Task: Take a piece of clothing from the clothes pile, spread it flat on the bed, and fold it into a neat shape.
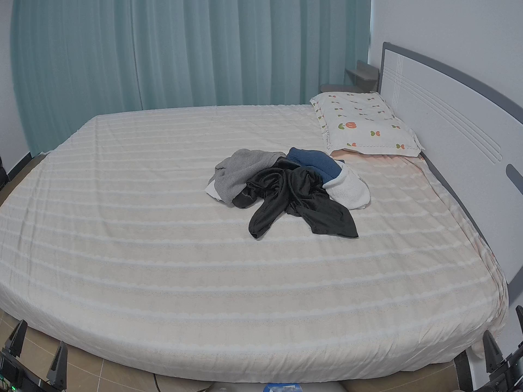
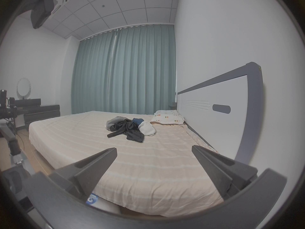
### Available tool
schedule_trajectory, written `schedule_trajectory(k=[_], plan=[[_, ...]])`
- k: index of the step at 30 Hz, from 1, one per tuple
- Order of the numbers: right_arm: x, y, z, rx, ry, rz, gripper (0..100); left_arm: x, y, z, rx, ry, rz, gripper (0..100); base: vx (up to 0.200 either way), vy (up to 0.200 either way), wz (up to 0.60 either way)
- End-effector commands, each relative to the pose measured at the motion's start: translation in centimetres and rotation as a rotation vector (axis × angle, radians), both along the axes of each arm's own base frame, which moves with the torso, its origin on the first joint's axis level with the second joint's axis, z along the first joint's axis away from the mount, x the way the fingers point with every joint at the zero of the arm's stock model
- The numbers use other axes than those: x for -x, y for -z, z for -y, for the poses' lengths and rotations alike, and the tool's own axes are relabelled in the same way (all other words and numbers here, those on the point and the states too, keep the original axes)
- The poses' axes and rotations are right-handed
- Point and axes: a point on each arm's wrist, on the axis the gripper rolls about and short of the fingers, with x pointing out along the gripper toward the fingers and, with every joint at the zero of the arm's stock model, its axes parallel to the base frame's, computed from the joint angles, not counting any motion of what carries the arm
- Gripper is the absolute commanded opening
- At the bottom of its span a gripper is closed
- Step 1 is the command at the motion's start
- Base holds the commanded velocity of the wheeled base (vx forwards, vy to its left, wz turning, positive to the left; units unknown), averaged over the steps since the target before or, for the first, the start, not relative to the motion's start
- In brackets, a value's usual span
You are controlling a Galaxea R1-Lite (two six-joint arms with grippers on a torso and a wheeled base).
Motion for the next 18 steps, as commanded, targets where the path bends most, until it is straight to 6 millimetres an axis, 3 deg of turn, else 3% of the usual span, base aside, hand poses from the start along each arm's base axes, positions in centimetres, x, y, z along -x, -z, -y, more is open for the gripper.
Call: schedule_trajectory(k=[1, 5, 6, 8, 9, 12, 14, 15, 16, 18], plan=[[0.7, -9.7, -0.1, -0.089, -0.154, -0.012, 100, 0.0, 0.5, 0.0, 0.000, 0.000, 0.002, 100, 0.000, 0.000, 0.00], [-2.8, -9.3, -0.4, -0.112, -0.217, -0.279, 100, 0.0, 0.5, 0.0, 0.000, 0.000, 0.002, 100, 0.000, 0.000, 0.00], [-2.8, -9.3, -0.4, -0.112, -0.217, -0.279, 100, 0.0, 0.5, 0.0, 0.000, 0.000, 0.002, 100, 0.000, 0.000, 0.00], [-6.2, -9.5, -0.6, -0.163, -0.218, -0.405, 100, 0.0, 0.4, 0.0, 0.000, -0.001, 0.003, 100, 0.000, 0.000, 0.00], [-6.7, -9.6, -0.7, -0.167, -0.222, -0.417, 100, 0.0, 0.5, 0.0, 0.000, 0.000, 0.002, 100, 0.000, 0.000, 0.00], [-10.9, -9.2, -1.2, -0.181, -0.273, -0.513, 100, 0.0, 0.5, 0.0, 0.000, 0.000, 0.002, 100, 0.000, 0.000, 0.00], [-13.3, -8.5, -1.3, -0.189, -0.271, -0.578, 100, 0.0, 0.5, 0.0, 0.000, 0.000, 0.002, 100, 0.000, 0.000, 0.00], [-13.3, -8.5, -1.3, -0.189, -0.271, -0.578, 100, 0.0, 0.5, 0.0, 0.000, 0.000, 0.002, 100, 0.000, 0.000, 0.00], [-15.9, -7.5, -1.5, -0.193, -0.263, -0.639, 100, 0.0, 0.5, 0.0, 0.000, 0.000, 0.002, 100, 0.000, 0.000, 0.00], [-17.8, -6.7, -1.7, -0.189, -0.262, -0.673, 100, 0.0, 0.5, 0.0, 0.000, -0.001, 0.002, 100, 0.000, 0.000, 0.00]])
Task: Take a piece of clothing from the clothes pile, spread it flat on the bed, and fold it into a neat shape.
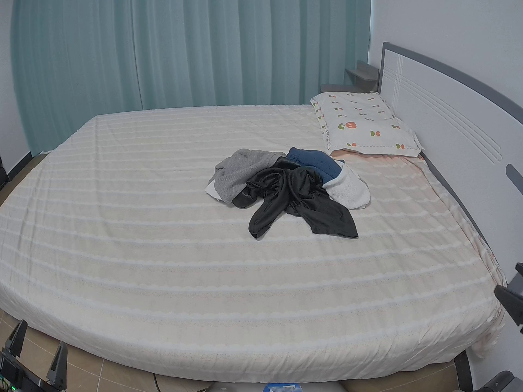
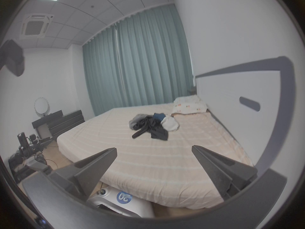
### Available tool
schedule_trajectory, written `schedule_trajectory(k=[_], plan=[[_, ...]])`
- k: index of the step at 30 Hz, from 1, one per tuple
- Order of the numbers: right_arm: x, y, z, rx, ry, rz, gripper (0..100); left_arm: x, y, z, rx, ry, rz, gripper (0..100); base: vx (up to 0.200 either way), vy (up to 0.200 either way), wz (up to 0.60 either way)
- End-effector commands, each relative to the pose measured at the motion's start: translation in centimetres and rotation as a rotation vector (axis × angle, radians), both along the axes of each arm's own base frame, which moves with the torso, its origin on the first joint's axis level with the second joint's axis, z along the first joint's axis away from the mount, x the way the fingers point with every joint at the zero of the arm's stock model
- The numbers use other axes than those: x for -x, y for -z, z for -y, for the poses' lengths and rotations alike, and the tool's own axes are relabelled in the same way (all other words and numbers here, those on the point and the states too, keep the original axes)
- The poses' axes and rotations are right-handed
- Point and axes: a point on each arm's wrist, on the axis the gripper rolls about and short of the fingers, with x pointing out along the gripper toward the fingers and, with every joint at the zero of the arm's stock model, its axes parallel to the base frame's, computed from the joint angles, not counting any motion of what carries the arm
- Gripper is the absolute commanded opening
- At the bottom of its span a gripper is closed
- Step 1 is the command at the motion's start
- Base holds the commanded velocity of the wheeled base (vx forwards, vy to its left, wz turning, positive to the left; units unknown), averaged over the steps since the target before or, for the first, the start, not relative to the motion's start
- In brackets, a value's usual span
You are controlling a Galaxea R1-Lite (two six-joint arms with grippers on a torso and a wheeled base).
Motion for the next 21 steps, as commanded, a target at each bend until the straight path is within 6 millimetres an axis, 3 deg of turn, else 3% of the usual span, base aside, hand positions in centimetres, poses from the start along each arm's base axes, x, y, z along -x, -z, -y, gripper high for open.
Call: schedule_trajectory(k=[1, 3, 7, 8, 10, 14, 15, 21], plan=[[-13.1, 4.0, -1.2, -0.024, -0.065, -0.400, 100, 0.0, 0.5, 0.0, 0.000, 0.000, 0.002, 100, 0.000, 0.000, 0.00], [-14.9, 4.9, -1.5, -0.027, -0.067, -0.425, 100, 0.0, 0.5, 0.0, 0.000, 0.000, 0.002, 100, 0.000, 0.000, 0.00], [-20.8, 9.1, -2.1, -0.015, -0.060, -0.497, 100, 0.0, 0.5, 0.0, 0.000, 0.000, 0.002, 100, 0.000, 0.000, 0.00], [-21.0, 9.2, -2.1, -0.015, -0.059, -0.496, 100, 0.0, 0.5, 0.0, 0.000, -0.002, 0.002, 100, 0.000, 0.000, 0.00], [-24.1, 12.1, -2.3, -0.037, -0.036, -0.496, 100, 0.0, 0.5, 0.0, 0.000, 0.000, 0.002, 100, 0.000, 0.000, 0.00], [-26.6, 14.2, -2.9, -0.101, -0.009, -0.480, 100, 0.0, 0.5, 0.0, 0.000, -0.002, 0.002, 100, 0.000, 0.000, 0.00], [-28.4, 15.2, -4.1, -0.136, -0.008, -0.478, 100, 0.0, 0.5, 0.0, 0.000, 0.000, 0.002, 100, 0.000, 0.000, 0.00], [-32.6, 17.7, -6.6, -0.144, 0.063, -0.466, 100, 0.0, 0.5, 0.0, 0.000, 0.000, 0.002, 100, 0.000, 0.000, 0.00]])
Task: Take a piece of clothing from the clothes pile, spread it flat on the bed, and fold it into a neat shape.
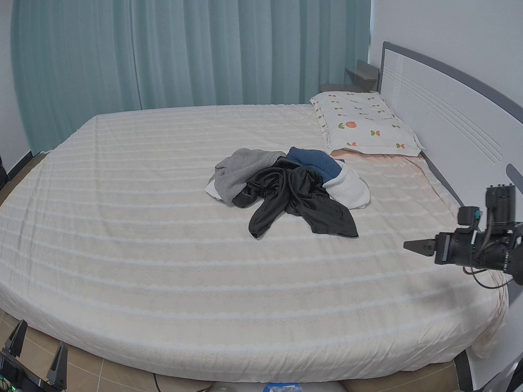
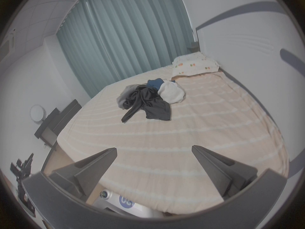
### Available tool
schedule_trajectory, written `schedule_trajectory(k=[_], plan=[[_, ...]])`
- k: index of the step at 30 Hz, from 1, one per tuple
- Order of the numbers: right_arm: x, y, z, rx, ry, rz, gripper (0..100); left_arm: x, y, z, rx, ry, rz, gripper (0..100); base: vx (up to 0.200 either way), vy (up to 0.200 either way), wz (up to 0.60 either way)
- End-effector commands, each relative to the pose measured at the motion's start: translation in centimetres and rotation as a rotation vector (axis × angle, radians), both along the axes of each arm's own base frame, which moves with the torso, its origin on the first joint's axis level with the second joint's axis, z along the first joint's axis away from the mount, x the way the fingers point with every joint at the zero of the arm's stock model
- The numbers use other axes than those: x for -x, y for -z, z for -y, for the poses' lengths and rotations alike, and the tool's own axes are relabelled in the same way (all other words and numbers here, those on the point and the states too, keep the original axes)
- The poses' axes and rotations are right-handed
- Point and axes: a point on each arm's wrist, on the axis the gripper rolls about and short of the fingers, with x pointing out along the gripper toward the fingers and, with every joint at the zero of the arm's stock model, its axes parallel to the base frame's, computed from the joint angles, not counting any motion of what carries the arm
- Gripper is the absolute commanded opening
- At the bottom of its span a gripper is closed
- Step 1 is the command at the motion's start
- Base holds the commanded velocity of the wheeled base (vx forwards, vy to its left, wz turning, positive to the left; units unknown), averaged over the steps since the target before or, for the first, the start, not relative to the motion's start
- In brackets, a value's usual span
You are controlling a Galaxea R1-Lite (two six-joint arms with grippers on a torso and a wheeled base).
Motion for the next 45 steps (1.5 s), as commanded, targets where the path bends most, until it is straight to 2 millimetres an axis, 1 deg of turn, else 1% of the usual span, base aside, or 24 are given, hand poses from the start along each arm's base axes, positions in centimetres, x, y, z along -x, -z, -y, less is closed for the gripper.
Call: schedule_trajectory(k=[1, 2, 3, 4, 7, 10, 13, 14, 15, 16, 18, 20, 26, 33, 34, 41, 45], plan=[[-11.8, 11.3, -5.0, -0.068, 0.103, -0.091, 100, 0.0, 0.5, 0.0, 0.000, 0.000, 0.002, 100, 0.000, 0.000, 0.00], [-12.4, 11.7, -5.4, -0.078, 0.116, -0.087, 100, 0.0, 0.5, 0.0, 0.000, 0.000, 0.002, 100, 0.000, 0.000, 0.00], [-12.4, 11.7, -5.4, -0.078, 0.116, -0.087, 100, 0.0, 0.5, 0.0, 0.000, 0.000, 0.002, 100, 0.000, 0.000, 0.00], [-13.2, 12.3, -5.8, -0.092, 0.138, -0.086, 100, 0.0, 0.5, 0.0, 0.000, -0.002, 0.002, 100, 0.000, 0.000, 0.00], [-14.6, 14.0, -6.4, -0.114, 0.183, -0.095, 100, 0.0, 0.5, 0.0, 0.000, 0.000, 0.002, 100, 0.000, 0.000, 0.00], [-15.6, 14.5, -7.2, -0.115, 0.226, -0.071, 100, 0.0, 0.5, 0.0, 0.000, 0.000, 0.002, 100, 0.000, 0.000, 0.00], [-16.5, 15.7, -9.2, -0.103, 0.251, -0.046, 100, 0.0, 0.5, 0.0, 0.000, -0.002, 0.002, 100, 0.000, 0.000, 0.00], [-17.0, 15.7, -9.7, -0.102, 0.256, -0.026, 100, 0.0, 0.5, 0.0, 0.000, -0.002, 0.002, 100, 0.000, 0.000, 0.00], [-17.0, 15.8, -9.8, -0.101, 0.257, -0.026, 100, 0.0, 0.5, 0.0, 0.000, 0.000, 0.002, 100, 0.000, 0.000, 0.00], [-17.8, 16.3, -10.3, -0.090, 0.278, -0.003, 100, 0.0, 0.5, 0.0, 0.000, -0.002, 0.002, 100, 0.000, 0.000, 0.00], [-18.5, 16.6, -10.4, -0.080, 0.313, 0.026, 100, 0.0, 0.5, 0.0, 0.000, 0.000, 0.002, 100, 0.000, 0.000, 0.00], [-18.8, 16.7, -10.3, -0.076, 0.326, 0.035, 100, 0.0, 0.5, 0.0, 0.000, 0.000, 0.002, 100, 0.000, 0.000, 0.00], [-20.6, 16.8, -8.9, -0.092, 0.367, 0.069, 100, 0.0, 0.5, 0.0, 0.000, 0.000, 0.002, 100, 0.000, 0.000, 0.00], [-21.2, 16.3, -8.7, -0.112, 0.374, 0.096, 100, 0.0, 0.5, 0.0, 0.000, 0.000, 0.002, 100, 0.000, 0.000, 0.00], [-21.2, 16.3, -8.7, -0.114, 0.375, 0.098, 0, 0.0, 0.5, 0.0, 0.000, 0.000, 0.002, 100, 0.000, 0.000, 0.00], [-21.1, 15.9, -9.1, -0.176, 0.386, 0.093, 0, 0.0, 0.5, 0.0, 0.000, 0.000, 0.002, 100, 0.000, 0.000, 0.00], [-20.7, 14.9, -9.0, -0.230, 0.366, 0.127, 0, 0.0, 0.5, 0.0, 0.000, -0.002, 0.002, 100, 0.000, 0.000, 0.00]])
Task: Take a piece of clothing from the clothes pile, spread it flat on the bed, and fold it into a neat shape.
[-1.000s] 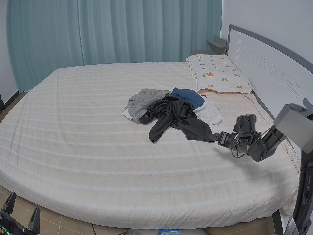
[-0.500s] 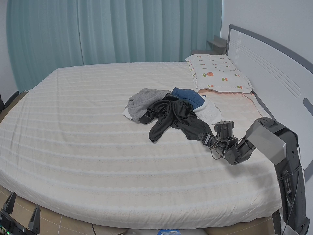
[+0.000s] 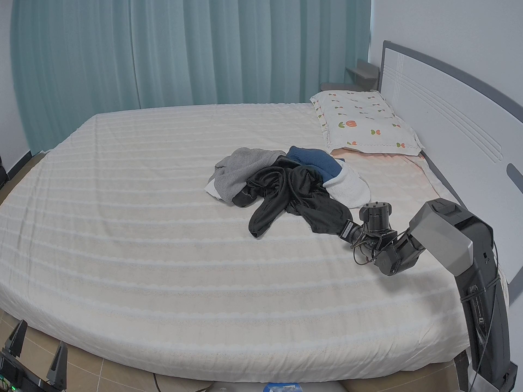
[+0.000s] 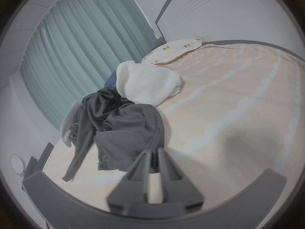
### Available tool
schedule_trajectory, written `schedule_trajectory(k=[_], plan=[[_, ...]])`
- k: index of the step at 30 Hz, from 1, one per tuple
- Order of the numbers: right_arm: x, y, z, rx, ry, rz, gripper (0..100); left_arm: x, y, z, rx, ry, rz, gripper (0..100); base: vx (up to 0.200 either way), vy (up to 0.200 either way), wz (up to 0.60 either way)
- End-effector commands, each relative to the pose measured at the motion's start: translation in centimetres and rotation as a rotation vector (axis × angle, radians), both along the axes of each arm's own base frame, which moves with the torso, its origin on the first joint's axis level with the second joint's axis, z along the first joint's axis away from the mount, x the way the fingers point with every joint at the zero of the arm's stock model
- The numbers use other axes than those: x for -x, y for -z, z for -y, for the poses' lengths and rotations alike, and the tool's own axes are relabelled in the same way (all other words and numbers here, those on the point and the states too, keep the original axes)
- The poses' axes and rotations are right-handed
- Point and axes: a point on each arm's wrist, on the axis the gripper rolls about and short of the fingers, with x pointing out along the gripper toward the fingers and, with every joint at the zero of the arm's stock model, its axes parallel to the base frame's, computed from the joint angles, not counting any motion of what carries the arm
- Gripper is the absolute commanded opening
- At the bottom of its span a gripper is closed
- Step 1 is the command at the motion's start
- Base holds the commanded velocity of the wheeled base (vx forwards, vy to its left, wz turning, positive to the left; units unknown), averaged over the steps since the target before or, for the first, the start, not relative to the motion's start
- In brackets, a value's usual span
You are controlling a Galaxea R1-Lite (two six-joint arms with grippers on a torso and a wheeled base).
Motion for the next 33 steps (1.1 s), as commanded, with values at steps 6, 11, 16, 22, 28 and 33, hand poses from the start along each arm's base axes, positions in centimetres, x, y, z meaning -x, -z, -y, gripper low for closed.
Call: schedule_trajectory(k=[6, 11, 16, 22, 28, 33], plan=[[4.2, -6.8, 0.7, -0.162, -0.140, 0.055, 0, 0.0, 0.5, 0.0, 0.000, 0.000, 0.002, 100, 0.000, 0.000, 0.00], [8.3, -12.1, 2.6, -0.318, -0.292, 0.082, 0, 0.0, 0.5, 0.0, 0.000, 0.000, 0.002, 100, 0.000, 0.000, 0.00], [11.2, -15.7, 3.0, -0.358, -0.382, 0.122, 0, 0.0, 0.5, 0.0, 0.000, 0.000, 0.002, 100, 0.000, 0.000, 0.00], [15.1, -19.3, 1.8, -0.367, -0.460, 0.185, 0, 0.0, 0.5, 0.0, -0.006, 0.000, 0.002, 100, 0.000, 0.000, 0.00], [19.4, -24.0, 1.5, -0.401, -0.525, 0.311, 0, 0.0, 0.5, 0.0, -0.008, 0.005, 0.003, 100, 0.000, 0.000, 0.00], [23.3, -27.2, 2.0, -0.476, -0.571, 0.390, 0, 0.0, 0.4, 0.0, -0.043, 0.008, 0.007, 100, 0.000, 0.000, 0.00]])
